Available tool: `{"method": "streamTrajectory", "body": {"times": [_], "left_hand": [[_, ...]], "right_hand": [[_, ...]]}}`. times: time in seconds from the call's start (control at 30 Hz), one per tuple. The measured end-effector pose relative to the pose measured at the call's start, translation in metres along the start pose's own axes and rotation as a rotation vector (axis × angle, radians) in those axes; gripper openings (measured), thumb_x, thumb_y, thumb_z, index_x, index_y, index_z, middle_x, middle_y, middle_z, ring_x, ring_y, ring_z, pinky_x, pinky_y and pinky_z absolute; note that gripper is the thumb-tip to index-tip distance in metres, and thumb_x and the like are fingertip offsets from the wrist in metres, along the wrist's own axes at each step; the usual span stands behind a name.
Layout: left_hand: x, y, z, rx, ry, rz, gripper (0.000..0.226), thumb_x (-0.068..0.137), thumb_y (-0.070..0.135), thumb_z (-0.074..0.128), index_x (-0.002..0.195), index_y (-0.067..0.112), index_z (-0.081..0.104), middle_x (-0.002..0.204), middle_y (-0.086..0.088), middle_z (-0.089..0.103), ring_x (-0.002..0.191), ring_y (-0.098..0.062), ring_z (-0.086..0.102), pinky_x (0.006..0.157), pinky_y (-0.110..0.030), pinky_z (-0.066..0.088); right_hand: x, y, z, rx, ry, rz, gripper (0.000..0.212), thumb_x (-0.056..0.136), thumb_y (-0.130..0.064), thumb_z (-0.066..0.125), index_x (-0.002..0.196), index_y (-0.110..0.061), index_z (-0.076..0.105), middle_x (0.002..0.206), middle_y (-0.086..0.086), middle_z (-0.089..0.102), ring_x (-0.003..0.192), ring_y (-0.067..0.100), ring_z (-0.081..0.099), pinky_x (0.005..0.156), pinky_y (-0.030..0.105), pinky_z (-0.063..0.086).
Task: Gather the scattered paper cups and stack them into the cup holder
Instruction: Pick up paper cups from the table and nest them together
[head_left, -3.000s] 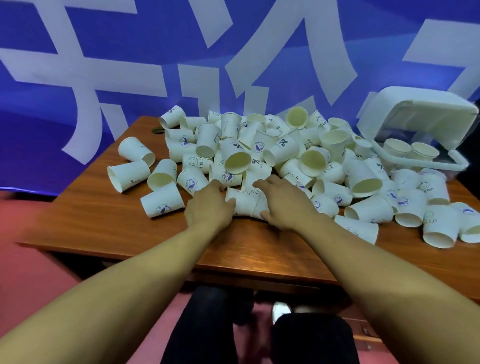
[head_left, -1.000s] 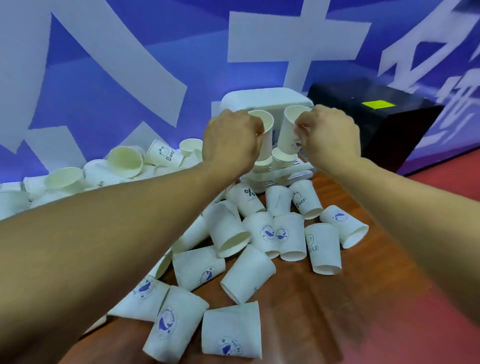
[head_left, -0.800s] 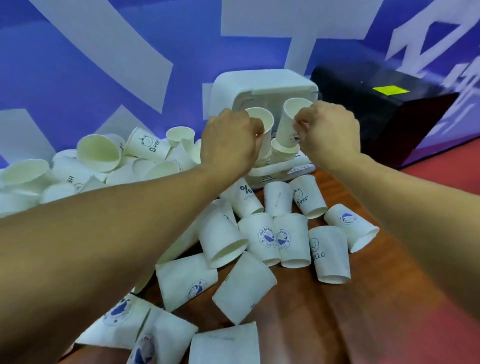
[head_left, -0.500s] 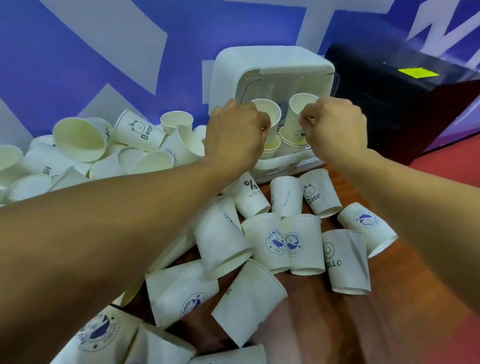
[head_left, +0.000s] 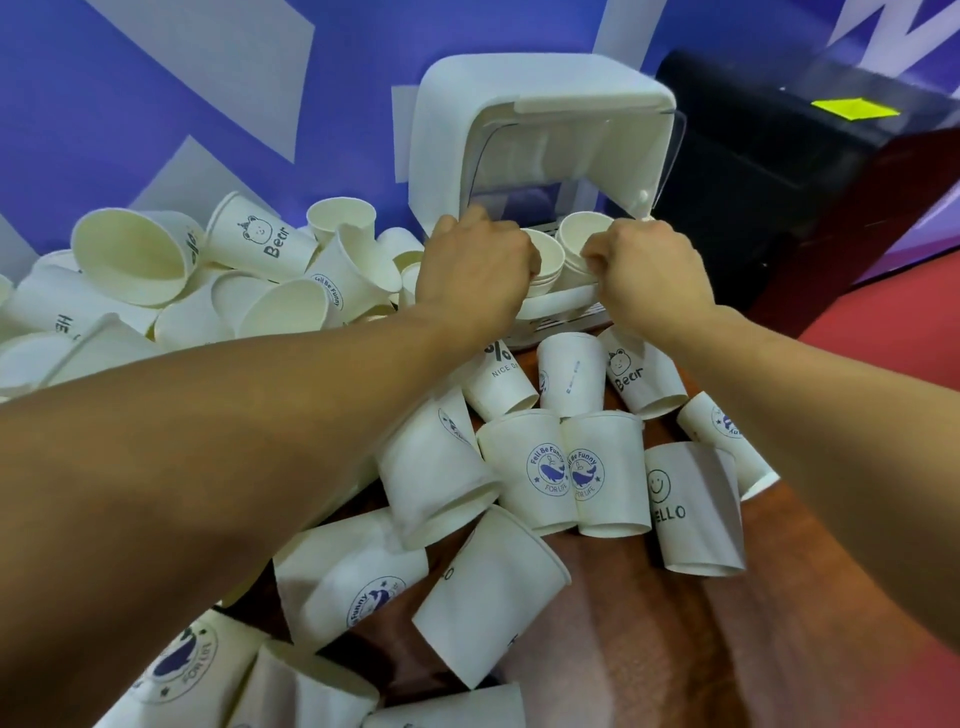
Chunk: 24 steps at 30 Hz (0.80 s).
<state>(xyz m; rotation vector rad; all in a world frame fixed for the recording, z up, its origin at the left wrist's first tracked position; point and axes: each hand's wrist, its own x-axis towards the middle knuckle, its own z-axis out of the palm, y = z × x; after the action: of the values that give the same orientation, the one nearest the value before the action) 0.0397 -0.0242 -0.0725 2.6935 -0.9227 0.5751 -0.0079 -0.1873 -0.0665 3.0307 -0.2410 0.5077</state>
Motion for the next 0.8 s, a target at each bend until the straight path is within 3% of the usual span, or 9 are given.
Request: {"method": "streamTrajectory", "body": {"times": [0.13, 0.5, 0.63, 0.8], "left_hand": [[0.002, 0.000, 0.005, -0.016, -0.017, -0.054, 0.030, 0.098, 0.021, 0.054, 0.126, 0.025, 0.066, 0.121, -0.008, 0.063, 0.109, -0.025, 0.051, 0.094, -0.036, 0.041], [0.010, 0.000, 0.015, 0.002, -0.042, -0.039, 0.029, 0.096, 0.023, 0.057, 0.123, 0.025, 0.068, 0.119, -0.006, 0.066, 0.106, -0.024, 0.055, 0.094, -0.038, 0.043], [0.012, 0.000, 0.015, 0.013, -0.064, -0.018, 0.030, 0.094, 0.021, 0.059, 0.123, 0.024, 0.067, 0.118, -0.006, 0.066, 0.102, -0.025, 0.059, 0.093, -0.038, 0.046], [0.010, -0.001, 0.014, -0.073, -0.114, -0.055, 0.033, 0.093, 0.020, 0.062, 0.125, 0.022, 0.065, 0.118, -0.004, 0.066, 0.099, -0.023, 0.062, 0.084, -0.035, 0.050]], "right_hand": [[0.000, 0.003, 0.005, 0.059, -0.052, 0.018, 0.026, 0.081, 0.003, 0.051, 0.068, -0.018, 0.048, 0.074, 0.005, 0.049, 0.069, 0.023, 0.045, 0.061, 0.029, 0.030], [0.012, 0.003, 0.014, 0.057, -0.136, 0.042, 0.023, 0.085, 0.004, 0.056, 0.082, -0.018, 0.048, 0.084, 0.010, 0.052, 0.081, 0.027, 0.050, 0.069, 0.035, 0.040], [0.019, 0.004, 0.017, -0.033, -0.124, -0.014, 0.020, 0.085, 0.001, 0.058, 0.097, -0.016, 0.060, 0.092, 0.014, 0.058, 0.085, 0.029, 0.053, 0.077, 0.043, 0.052], [0.027, 0.001, 0.013, -0.065, -0.138, -0.044, 0.018, 0.087, -0.005, 0.061, 0.100, -0.016, 0.063, 0.095, 0.012, 0.059, 0.089, 0.029, 0.053, 0.084, 0.045, 0.052]]}}
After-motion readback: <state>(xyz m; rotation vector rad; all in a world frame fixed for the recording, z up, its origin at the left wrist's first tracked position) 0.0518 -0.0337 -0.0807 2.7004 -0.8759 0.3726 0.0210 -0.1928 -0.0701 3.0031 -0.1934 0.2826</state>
